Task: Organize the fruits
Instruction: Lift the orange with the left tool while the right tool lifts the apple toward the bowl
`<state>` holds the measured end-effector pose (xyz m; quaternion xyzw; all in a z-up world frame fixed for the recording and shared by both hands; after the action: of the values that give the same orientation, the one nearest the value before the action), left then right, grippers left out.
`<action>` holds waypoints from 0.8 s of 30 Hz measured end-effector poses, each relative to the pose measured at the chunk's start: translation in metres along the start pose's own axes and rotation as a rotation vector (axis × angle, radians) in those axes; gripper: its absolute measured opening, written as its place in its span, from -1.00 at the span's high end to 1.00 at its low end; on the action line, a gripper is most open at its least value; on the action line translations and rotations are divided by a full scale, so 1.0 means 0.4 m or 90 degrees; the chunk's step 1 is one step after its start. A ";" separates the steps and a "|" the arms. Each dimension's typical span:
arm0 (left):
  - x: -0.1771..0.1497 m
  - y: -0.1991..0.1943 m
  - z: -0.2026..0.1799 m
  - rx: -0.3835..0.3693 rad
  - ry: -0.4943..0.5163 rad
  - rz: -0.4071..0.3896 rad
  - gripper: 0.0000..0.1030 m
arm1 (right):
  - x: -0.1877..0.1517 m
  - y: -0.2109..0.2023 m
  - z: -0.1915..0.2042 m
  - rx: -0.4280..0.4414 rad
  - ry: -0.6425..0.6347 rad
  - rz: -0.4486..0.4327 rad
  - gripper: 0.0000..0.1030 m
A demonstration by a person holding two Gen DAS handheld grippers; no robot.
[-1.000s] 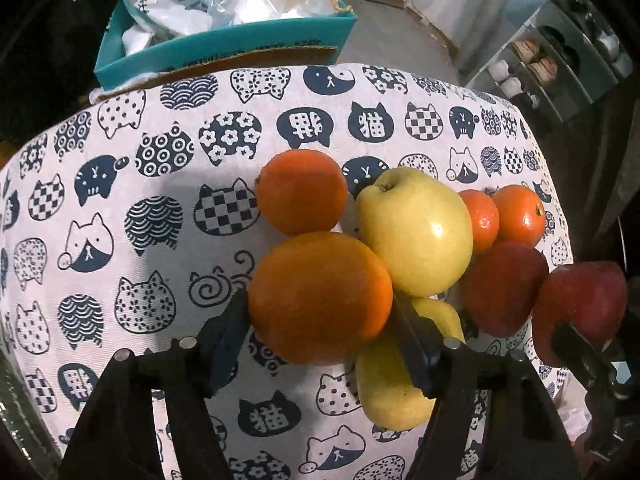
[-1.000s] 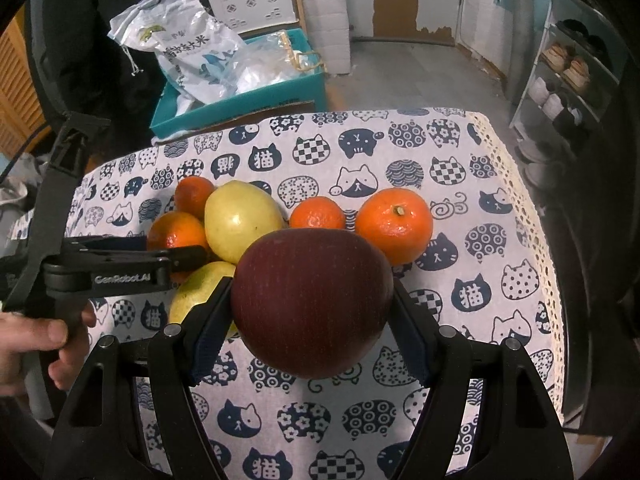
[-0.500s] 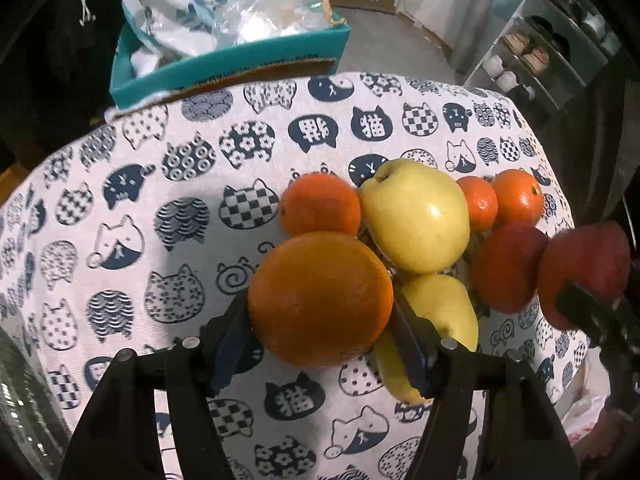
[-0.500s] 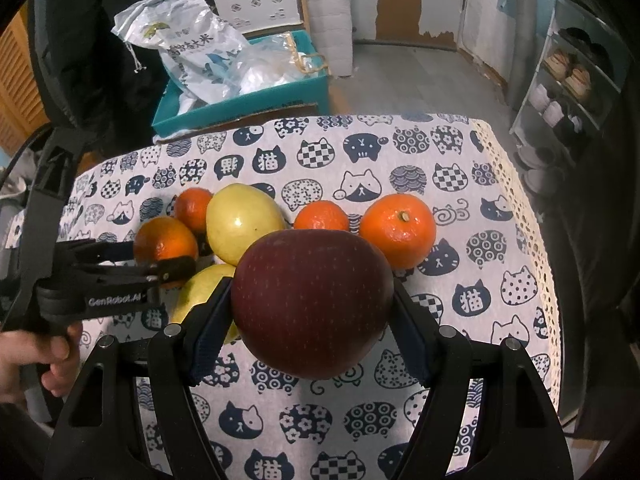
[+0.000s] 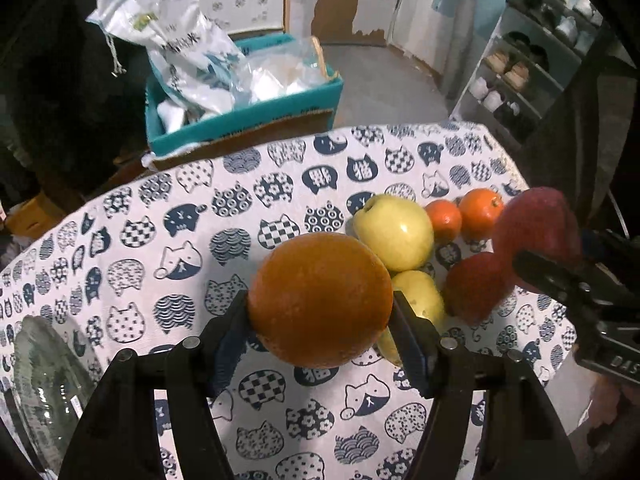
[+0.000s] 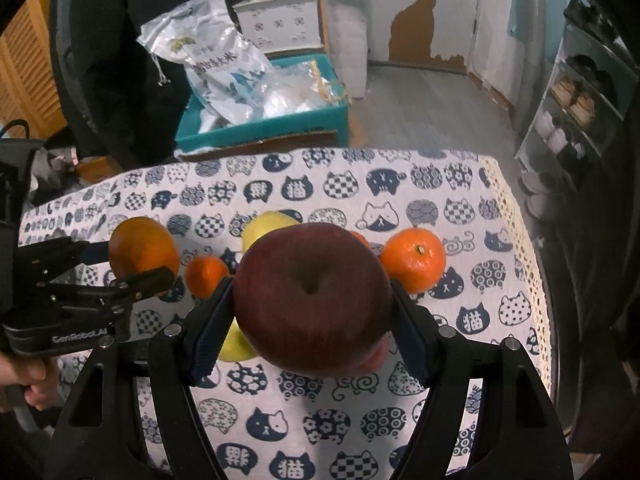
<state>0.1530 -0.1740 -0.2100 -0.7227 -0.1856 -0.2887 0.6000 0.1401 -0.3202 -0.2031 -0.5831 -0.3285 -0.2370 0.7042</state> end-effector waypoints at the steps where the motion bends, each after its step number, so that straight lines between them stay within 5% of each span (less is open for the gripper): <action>1: 0.004 -0.011 0.003 0.001 0.000 -0.005 -0.34 | 0.004 -0.004 0.004 0.001 -0.002 -0.003 -0.43; 24: 0.033 -0.267 0.116 0.026 -0.010 -0.115 -0.34 | 0.102 -0.094 0.172 0.054 -0.039 -0.063 -0.43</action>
<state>0.1064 -0.1073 -0.1258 -0.6926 -0.2604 -0.3321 0.5850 0.1278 -0.2588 -0.1408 -0.5430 -0.3878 -0.2397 0.7052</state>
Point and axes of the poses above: each gripper's, at about its wrist camera, not at the fingertips, and y roughly the way its jaws point, z to its left, x to its top, the point moved 7 cm from there along y, roughly the way its jaws point, and after that the axes turned 13 degrees about -z, right-handed, at the moved point
